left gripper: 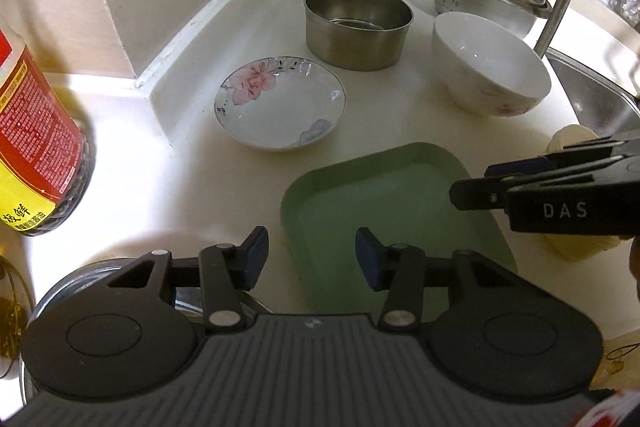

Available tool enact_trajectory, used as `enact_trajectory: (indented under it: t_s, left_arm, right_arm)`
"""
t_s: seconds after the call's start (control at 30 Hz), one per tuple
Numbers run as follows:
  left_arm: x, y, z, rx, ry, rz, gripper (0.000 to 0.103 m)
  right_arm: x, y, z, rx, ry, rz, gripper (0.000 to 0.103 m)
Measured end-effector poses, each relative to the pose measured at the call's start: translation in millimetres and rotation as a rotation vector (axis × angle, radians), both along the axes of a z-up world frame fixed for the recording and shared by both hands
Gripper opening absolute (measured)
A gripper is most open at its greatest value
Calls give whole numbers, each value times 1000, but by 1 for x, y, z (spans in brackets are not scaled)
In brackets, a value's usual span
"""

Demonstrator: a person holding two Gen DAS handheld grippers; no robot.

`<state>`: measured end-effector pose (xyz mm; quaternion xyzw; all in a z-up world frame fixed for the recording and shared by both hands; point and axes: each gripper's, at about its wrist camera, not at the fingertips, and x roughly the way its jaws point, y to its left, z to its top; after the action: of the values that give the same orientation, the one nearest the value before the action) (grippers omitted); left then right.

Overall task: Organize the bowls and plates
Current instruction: 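Move the right gripper to the green square plate and close on its rim, then carry the green plate with the right gripper into the steel tray and release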

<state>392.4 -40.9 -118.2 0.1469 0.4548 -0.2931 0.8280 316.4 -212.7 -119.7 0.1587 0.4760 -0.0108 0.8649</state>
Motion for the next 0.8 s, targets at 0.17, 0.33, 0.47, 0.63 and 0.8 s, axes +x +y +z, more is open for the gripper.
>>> enact_trajectory:
  t_s: [0.17, 0.33, 0.47, 0.63, 0.8]
  left_arm:
    - [5, -1, -1, -3, 12, 9, 40]
    - [10, 0, -4, -1, 36, 20, 35]
    - [14, 0, -8, 6, 53, 33, 35]
    - [17, -2, -10, 13, 64, 40, 35]
    - [18, -5, -10, 5, 71, 53, 29]
  right_arm:
    - [12, 8, 3, -63, 25, 63, 35]
    - [25, 10, -9, -45, 98, 98, 35]
    - [27, 11, -15, -57, 110, 108, 34]
    - [30, 9, -16, -64, 107, 126, 11]
    - [31, 3, -15, -49, 87, 134, 7]
